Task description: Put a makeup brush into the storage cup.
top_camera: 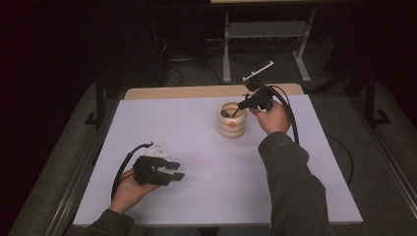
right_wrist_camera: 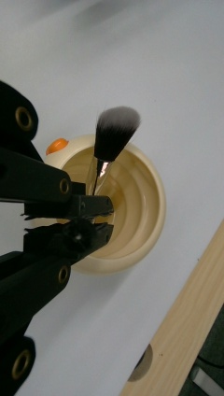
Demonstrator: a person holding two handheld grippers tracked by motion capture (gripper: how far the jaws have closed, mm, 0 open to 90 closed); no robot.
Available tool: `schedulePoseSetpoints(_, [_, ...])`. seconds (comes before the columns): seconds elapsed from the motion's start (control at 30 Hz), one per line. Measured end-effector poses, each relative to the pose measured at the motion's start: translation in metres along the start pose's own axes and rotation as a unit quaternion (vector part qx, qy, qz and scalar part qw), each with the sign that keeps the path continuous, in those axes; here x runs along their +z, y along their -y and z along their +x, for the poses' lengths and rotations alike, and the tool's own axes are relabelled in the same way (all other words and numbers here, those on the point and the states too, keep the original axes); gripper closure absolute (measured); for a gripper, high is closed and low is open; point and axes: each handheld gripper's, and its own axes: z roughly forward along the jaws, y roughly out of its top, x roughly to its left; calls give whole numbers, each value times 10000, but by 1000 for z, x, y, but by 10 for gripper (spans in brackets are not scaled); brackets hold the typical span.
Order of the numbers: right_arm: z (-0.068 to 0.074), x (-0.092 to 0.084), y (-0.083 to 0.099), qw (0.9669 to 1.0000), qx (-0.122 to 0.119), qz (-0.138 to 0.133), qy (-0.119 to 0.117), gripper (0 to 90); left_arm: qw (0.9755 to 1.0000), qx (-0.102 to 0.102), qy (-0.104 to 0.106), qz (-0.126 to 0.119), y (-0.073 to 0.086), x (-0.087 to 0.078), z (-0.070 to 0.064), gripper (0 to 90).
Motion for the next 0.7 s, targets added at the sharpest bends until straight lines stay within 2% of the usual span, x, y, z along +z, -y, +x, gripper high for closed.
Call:
schedulePoseSetpoints(0.03, [0, 1, 1, 10000, -8, 24, 1, 834, 10000, 13, -7, 19, 0, 0, 0, 557])
schedulePoseSetpoints(0.07, [-1, 2, 1, 10000, -32, 34, 10, 834, 10000, -76, 14, -14, 0, 0, -1, 557])
schedulePoseSetpoints(0.13, [-1, 5, 2, 10000, -8, 59, 7, 831, 10000, -34, 0, -7, 0, 0, 0, 557])
schedulePoseSetpoints(0.23, [-2, 7, 3, 9999, 46, 107, -51, 748, 10000, -50, 9, -6, 0, 0, 0, 557])
schedulePoseSetpoints(0.3, [-1, 7, 4, 9999, 31, 152, 28, 686, 10000, -50, 5, -35, 0, 1, -1, 556])
schedulePoseSetpoints(0.33, [0, 7, 4, 9999, 26, 170, 15, 672, 10000, 5, -11, -28, 0, 0, 0, 557])
schedulePoseSetpoints(0.37, [0, 7, 4, 9999, 17, 169, 10, 655, 10000, -23, 1, 0, 0, 0, 0, 557])
schedulePoseSetpoints(0.7, [-2, -1, 14, 9997, 201, -96, -83, 468, 9999, -155, -5, -73, 0, 0, 1, 530])
